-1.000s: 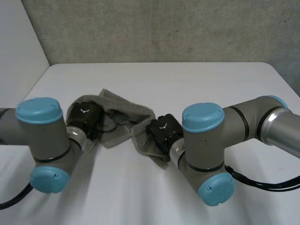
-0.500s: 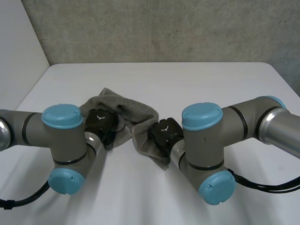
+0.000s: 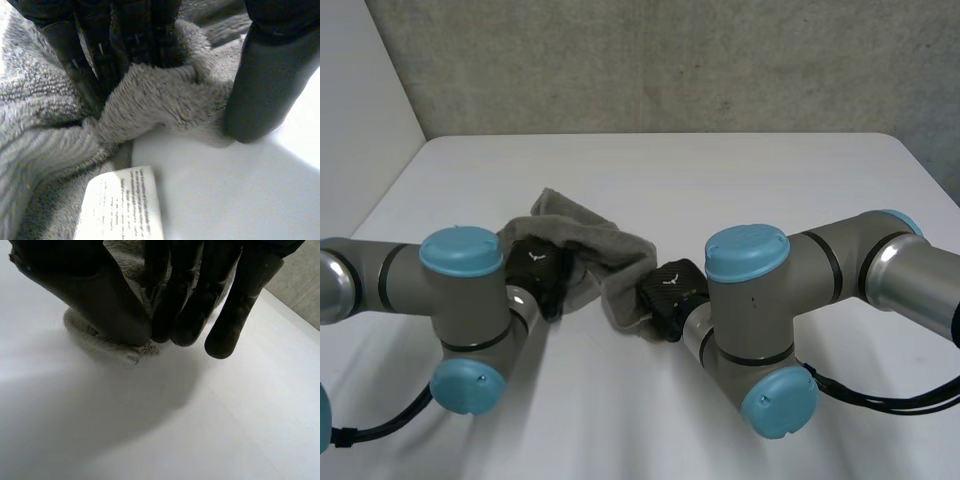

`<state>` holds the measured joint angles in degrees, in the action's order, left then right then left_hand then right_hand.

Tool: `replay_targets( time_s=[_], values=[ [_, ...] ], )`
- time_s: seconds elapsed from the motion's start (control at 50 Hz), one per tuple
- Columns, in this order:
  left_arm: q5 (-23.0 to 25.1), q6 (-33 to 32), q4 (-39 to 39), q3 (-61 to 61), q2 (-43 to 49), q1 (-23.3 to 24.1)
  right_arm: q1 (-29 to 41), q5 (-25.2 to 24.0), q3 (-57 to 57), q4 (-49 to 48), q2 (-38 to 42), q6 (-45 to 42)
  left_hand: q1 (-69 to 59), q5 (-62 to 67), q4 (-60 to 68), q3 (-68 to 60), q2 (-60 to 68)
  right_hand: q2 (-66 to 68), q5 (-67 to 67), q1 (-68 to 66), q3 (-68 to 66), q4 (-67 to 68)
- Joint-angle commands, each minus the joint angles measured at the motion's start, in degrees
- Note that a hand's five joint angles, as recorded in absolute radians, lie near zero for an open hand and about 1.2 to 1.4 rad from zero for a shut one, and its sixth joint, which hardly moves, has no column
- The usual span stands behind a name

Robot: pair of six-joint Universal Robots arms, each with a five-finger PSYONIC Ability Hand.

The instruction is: Fold the towel.

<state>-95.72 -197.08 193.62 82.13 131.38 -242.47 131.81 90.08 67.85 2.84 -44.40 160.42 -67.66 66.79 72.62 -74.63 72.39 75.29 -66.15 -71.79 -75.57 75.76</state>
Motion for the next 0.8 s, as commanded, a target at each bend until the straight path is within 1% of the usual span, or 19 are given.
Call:
replay_targets(
  time_s=[0.02,0.14,0.24,0.26,0.3,0.32,0.38,0.4,0.42,0.44,0.46,0.48,0.5,0.54,0.6,0.64,0.68,0.76,0.8],
  values=[
    [-0.3,0.3,0.3,0.4,-6.7,0.0,-0.5,-0.3,-0.4,0.0,-2.6,2.9,-10.1,1.0,5.2,-3.2,5.4,4.7,-3.9,-8.2,-4.4,4.2],
    [-0.4,1.0,0.4,0.7,-15.0,-0.6,-2.3,-0.3,-0.4,0.1,-7.9,3.2,-12.3,3.2,7.4,-5.4,7.6,4.7,-3.9,-8.2,-4.4,4.2],
    [-2.3,1.1,0.4,1.5,-20.3,-0.8,-6.9,-0.4,-0.1,0.3,-16.5,2.4,-12.3,3.2,7.4,-5.4,7.6,4.7,-3.9,-8.2,-4.4,4.2],
    [-2.9,1.1,0.3,2.0,-22.1,-1.0,-6.9,-0.4,-0.1,0.3,-16.5,2.4,-12.3,3.2,7.4,-5.4,7.6,4.7,-3.9,-8.2,-4.4,4.2],
    [-3.2,1.1,0.1,2.4,-24.2,-1.1,-10.1,-0.6,0.3,0.8,-21.1,1.3,-12.3,3.2,7.4,-5.4,7.6,4.7,-3.9,-8.2,-4.4,4.2],
    [-3.2,1.1,-0.1,2.9,-26.7,-1.4,-10.1,-0.6,0.3,0.8,-21.2,1.3,-12.3,3.2,7.4,-5.4,7.6,4.7,-3.9,-8.2,-4.4,4.2],
    [-3.2,1.1,-0.4,3.6,-29.4,-2.0,-13.5,-2.2,0.7,2.7,-26.3,-1.7,-12.3,3.2,7.4,-5.4,7.6,4.7,-3.9,-8.2,-4.4,4.2],
    [-3.1,1.1,-0.7,4.6,-32.1,-3.0,-15.8,-3.2,0.9,4.0,-28.6,-3.5,-12.3,3.2,7.4,-5.4,7.6,4.7,-3.9,-8.2,-4.4,4.2],
    [-2.9,1.0,-0.7,5.6,-35.0,-4.5,-15.8,-3.2,0.9,4.0,-28.6,-3.5,-12.3,3.2,7.4,-5.4,7.6,4.7,-3.9,-8.2,-4.4,4.2],
    [-2.9,1.0,-0.7,5.6,-35.0,-4.5,-18.2,-4.3,0.9,5.2,-30.8,-5.4,-12.3,3.2,7.4,-5.4,7.6,4.7,-3.9,-8.2,-4.4,4.2],
    [-2.7,0.9,-0.7,6.4,-38.0,-6.4,-20.4,-5.3,0.7,6.4,-33.1,-7.3,-12.3,3.2,7.4,-5.4,7.6,4.7,-3.9,-8.2,-4.4,4.2],
    [-2.5,0.8,-0.7,6.7,-40.8,-8.5,-20.5,-5.3,0.7,6.4,-33.1,-7.3,-12.3,3.2,7.4,-5.4,7.6,4.7,-3.9,-8.2,-4.4,4.2],
    [-2.5,0.8,-0.7,6.7,-40.8,-8.5,-22.5,-6.0,0.3,7.4,-35.6,-9.0,-12.3,3.2,7.4,-5.4,7.6,4.7,-3.9,-8.2,-4.4,4.2],
    [-2.3,0.9,-0.8,6.6,-45.1,-12.6,-24.2,-6.8,-0.1,8.4,-37.7,-10.9,-12.3,3.2,7.4,-5.4,7.6,4.7,-3.9,-8.2,-4.4,4.2],
    [-1.9,0.9,-0.8,6.5,-46.3,-14.1,-27.2,-8.0,-0.5,10.2,-40.6,-15.6,-12.3,3.2,7.4,-5.4,7.6,4.7,-3.9,-8.2,-4.4,4.2],
    [-1.2,1.2,-0.9,7.2,-47.3,-16.6,-28.2,-8.3,-0.8,11.6,-41.2,-18.1,-12.3,3.2,7.4,-5.4,7.6,4.7,-3.9,-8.2,-4.4,4.2],
    [-1.0,1.5,-1.3,7.8,-46.9,-17.2,-28.5,-9.3,-0.2,14.5,-41.7,-22.7,-12.3,3.2,7.4,-5.4,7.6,4.7,-3.9,-8.2,-4.4,4.2],
    [-0.7,2.9,-2.7,9.6,-45.8,-17.6,-27.9,-9.7,0.6,16.0,-40.9,-26.0,-12.3,3.2,7.4,-5.4,7.6,4.7,-3.9,-8.2,-4.4,4.2],
    [0.4,5.7,-3.7,11.0,-40.9,-17.2,-27.7,-9.6,1.1,15.9,-40.2,-27.5,-12.3,3.2,7.4,-5.4,7.6,4.7,-3.9,-8.2,-4.4,4.2]
  ],
)
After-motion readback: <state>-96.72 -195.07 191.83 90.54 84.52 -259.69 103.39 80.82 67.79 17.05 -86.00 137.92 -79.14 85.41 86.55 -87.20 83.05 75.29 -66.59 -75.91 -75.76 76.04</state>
